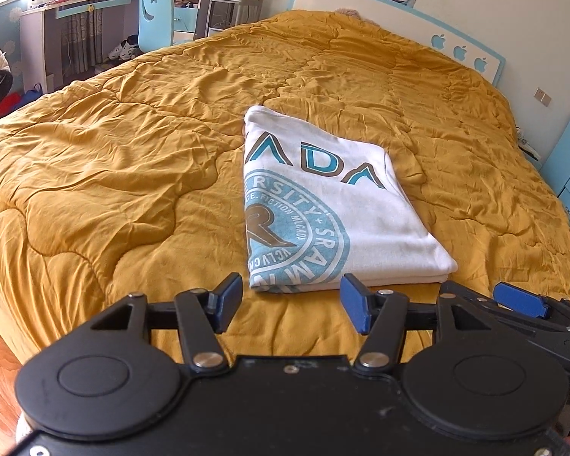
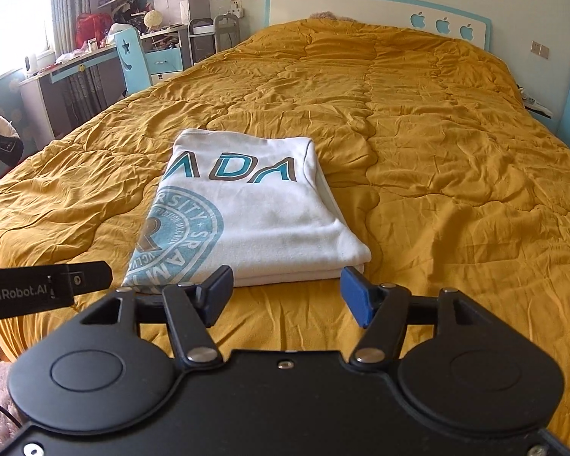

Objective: Fold small clothes

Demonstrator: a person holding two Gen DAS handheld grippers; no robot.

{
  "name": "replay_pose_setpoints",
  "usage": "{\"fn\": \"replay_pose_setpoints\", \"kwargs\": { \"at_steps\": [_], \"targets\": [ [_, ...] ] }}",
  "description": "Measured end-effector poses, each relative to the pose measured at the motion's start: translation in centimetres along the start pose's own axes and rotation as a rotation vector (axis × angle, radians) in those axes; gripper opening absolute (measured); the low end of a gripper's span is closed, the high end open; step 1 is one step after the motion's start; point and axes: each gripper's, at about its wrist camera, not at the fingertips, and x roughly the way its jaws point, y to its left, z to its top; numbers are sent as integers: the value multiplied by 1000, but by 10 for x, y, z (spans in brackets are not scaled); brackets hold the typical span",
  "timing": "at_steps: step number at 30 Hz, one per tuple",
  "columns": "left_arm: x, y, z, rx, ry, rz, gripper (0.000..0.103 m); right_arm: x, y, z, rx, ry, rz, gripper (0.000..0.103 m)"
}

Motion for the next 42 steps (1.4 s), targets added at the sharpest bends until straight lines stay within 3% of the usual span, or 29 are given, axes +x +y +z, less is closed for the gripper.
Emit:
{"fn": "replay_pose_setpoints", "kwargs": {
  "at_steps": [42],
  "targets": [
    [11,-11,-2,47,37,74,61,0,9,1,-30,10,-15,69]
  ]
}}
